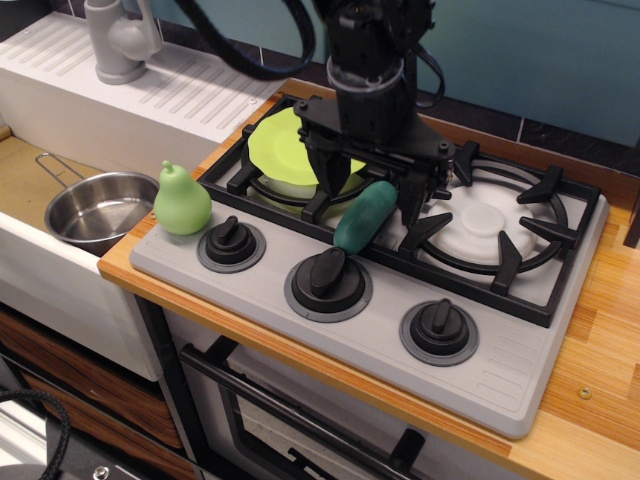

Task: Put cucumber on plate and pear in pot or pan in sink

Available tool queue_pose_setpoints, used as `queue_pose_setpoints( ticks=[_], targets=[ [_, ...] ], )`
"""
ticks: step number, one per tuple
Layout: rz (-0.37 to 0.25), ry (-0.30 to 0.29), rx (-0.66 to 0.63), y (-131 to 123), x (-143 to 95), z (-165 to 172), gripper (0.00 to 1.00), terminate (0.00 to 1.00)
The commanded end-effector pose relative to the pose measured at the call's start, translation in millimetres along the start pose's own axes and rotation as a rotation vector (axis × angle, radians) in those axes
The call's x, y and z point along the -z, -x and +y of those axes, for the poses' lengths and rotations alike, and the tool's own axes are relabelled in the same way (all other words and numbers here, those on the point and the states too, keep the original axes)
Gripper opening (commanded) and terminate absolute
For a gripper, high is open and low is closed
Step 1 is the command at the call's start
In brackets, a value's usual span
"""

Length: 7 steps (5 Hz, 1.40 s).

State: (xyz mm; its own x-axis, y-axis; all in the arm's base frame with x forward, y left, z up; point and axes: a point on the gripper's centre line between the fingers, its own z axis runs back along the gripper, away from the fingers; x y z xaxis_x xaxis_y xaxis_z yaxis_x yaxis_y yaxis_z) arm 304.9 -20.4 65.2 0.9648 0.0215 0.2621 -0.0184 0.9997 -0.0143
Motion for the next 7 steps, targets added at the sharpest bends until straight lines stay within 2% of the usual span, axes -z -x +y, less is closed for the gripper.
queue_pose_setpoints(
  ticks=[1,6,7],
  targets=[
    [-0.058,-0.003,0.012,-7,3,5,1.00,0.00],
    [-0.120,0.023,0.041,-1,28,14,1.00,0.00],
    [-0.108,0.012,0.025,0,28,12,0.00,0.00]
  ],
)
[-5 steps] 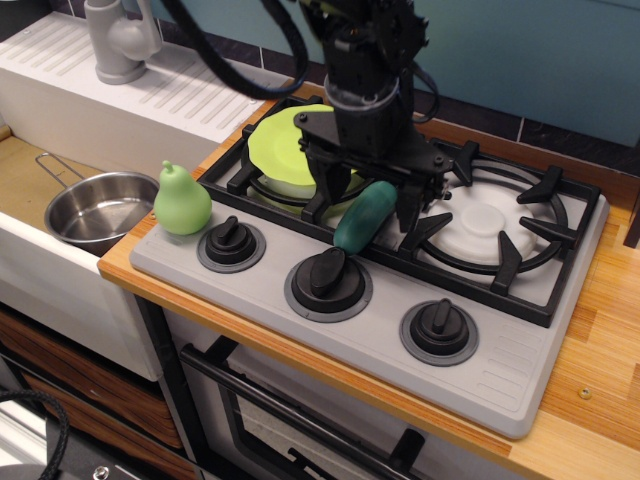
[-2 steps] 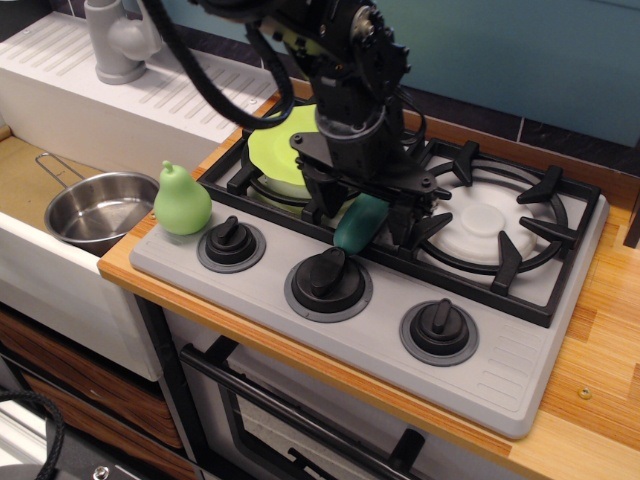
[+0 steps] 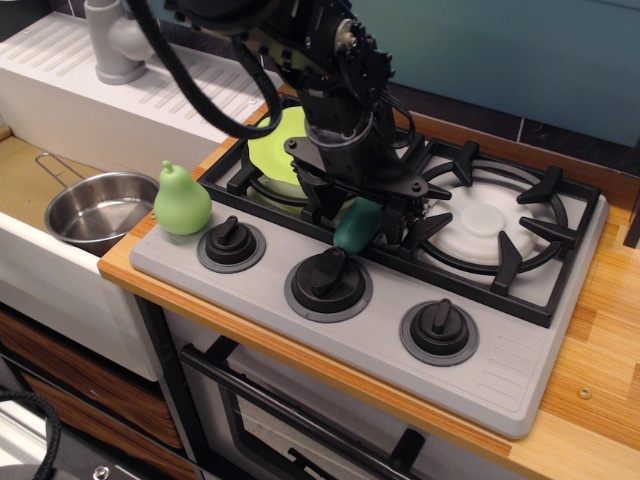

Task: Put cucumber on plate and pear in pot or pan in sink

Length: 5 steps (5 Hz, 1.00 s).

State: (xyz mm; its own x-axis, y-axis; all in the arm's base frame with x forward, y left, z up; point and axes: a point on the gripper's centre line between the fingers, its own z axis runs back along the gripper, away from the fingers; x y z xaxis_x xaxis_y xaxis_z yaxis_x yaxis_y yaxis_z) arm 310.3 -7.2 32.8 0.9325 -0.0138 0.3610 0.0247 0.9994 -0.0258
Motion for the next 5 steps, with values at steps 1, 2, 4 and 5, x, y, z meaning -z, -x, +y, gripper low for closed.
queue_pose_setpoints(
  ticks=[1,2,4,5],
  targets=[
    [0.012,-0.016,-0.015,-4,-9,-4,0.00,0.00],
    [0.037,-0.032,-0.027,-6,-19,-7,0.00,0.00],
    [0.100,-0.047,-0.042,-8,-54,-15,0.00,0.00],
    [0.123,-0.050,-0.035,-13,-70,-15,0.00,0.00]
  ],
)
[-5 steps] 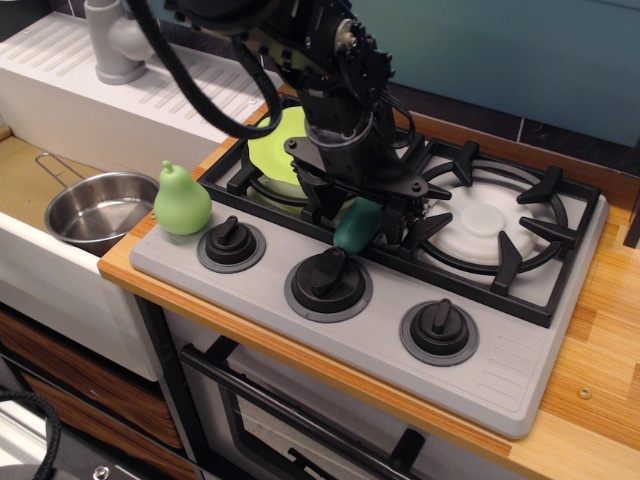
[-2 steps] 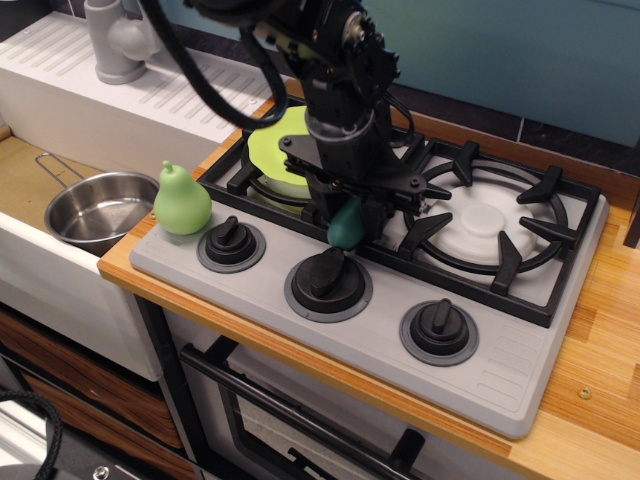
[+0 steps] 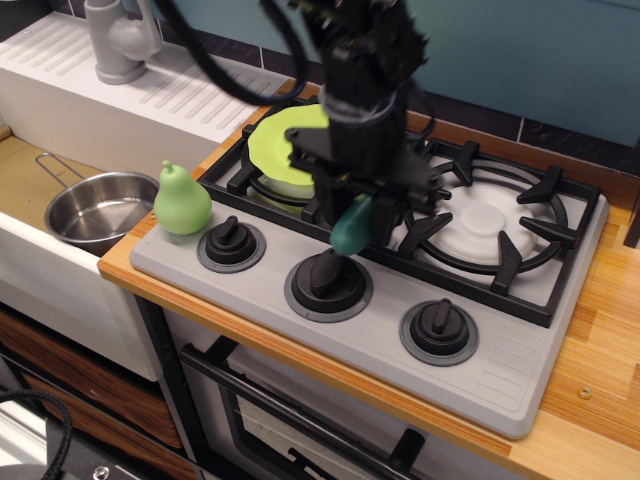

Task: Put cucumber on plate and pear in pot or pan in sink

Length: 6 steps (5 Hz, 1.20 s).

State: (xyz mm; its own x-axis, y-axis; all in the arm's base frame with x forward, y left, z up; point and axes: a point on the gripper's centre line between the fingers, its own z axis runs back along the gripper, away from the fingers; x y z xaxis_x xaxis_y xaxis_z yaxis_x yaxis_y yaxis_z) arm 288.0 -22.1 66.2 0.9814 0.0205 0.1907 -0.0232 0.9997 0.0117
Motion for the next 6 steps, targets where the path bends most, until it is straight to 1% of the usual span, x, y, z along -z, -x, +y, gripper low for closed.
queue_pose_setpoints(
  ticks=[1,2,3,4,6],
  targets=[
    [-0.053,-0.006,0.022,-24,-43,9,0.00,0.00],
    [-0.052,0.000,0.053,-36,-44,23,0.00,0.00],
    [-0.062,0.006,0.090,-55,-41,41,0.00,0.00],
    [-0.071,0.017,0.125,-69,-35,57,0.00,0.00],
    [-0.080,0.033,0.162,-84,-24,82,0.00,0.00]
  ],
)
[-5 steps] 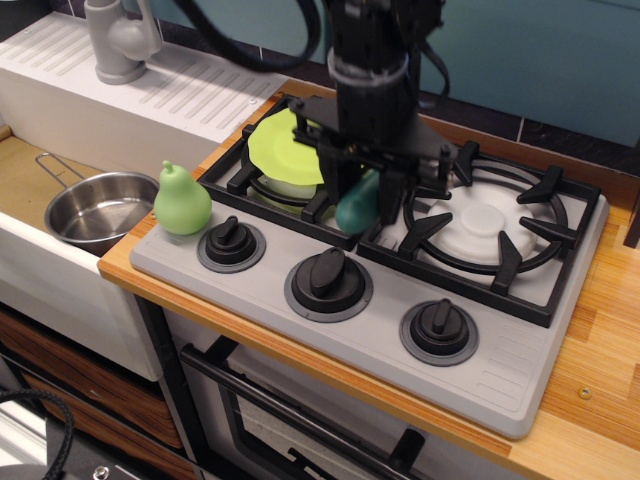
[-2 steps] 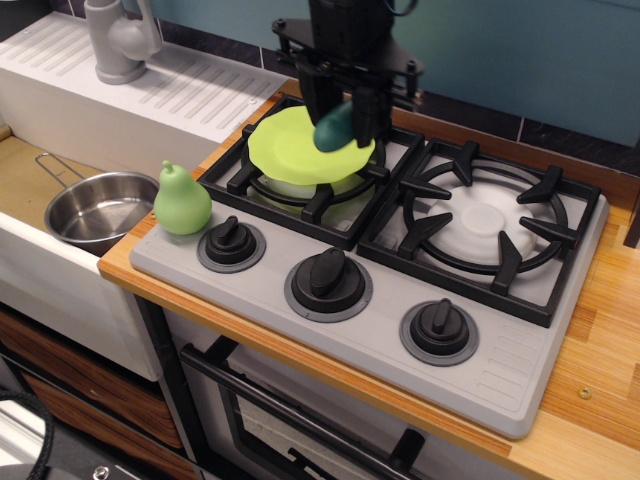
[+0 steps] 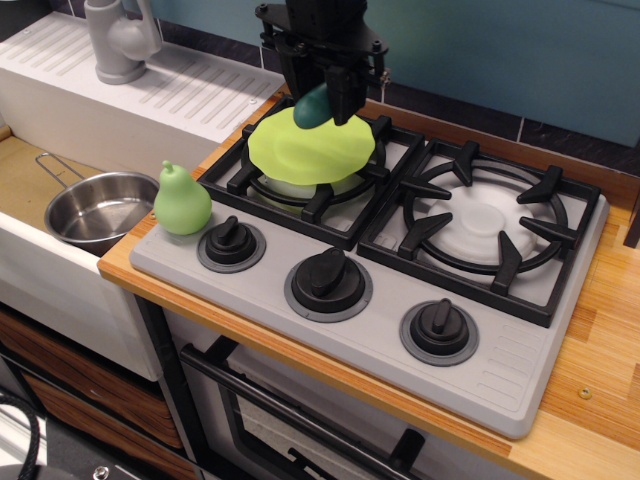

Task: Put cucumber on plate and pear in pot or pan in sink

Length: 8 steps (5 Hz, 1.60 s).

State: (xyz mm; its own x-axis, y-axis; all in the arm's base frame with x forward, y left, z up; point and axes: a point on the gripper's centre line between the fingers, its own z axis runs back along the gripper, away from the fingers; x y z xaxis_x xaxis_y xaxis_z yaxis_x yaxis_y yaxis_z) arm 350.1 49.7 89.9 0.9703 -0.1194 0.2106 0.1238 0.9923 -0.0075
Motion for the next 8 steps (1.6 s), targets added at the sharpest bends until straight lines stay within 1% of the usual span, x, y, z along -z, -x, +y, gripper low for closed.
queue_pose_setpoints(
  ticks=[1,2,3,5,6,8],
  targets=[
    [-0.064,-0.015,0.027,-15,-10,16,0.00,0.00],
    [-0.076,-0.012,0.014,-10,-5,11,0.00,0.00],
    [-0.081,-0.021,0.003,-4,-5,1,1.00,0.00],
    [-0.075,-0.029,-0.017,1,-9,-11,1.00,0.00],
    [-0.057,-0.037,-0.019,3,-19,-13,1.00,0.00],
    [-0.011,-0.039,0.003,6,-49,-5,1.00,0.00]
  ],
)
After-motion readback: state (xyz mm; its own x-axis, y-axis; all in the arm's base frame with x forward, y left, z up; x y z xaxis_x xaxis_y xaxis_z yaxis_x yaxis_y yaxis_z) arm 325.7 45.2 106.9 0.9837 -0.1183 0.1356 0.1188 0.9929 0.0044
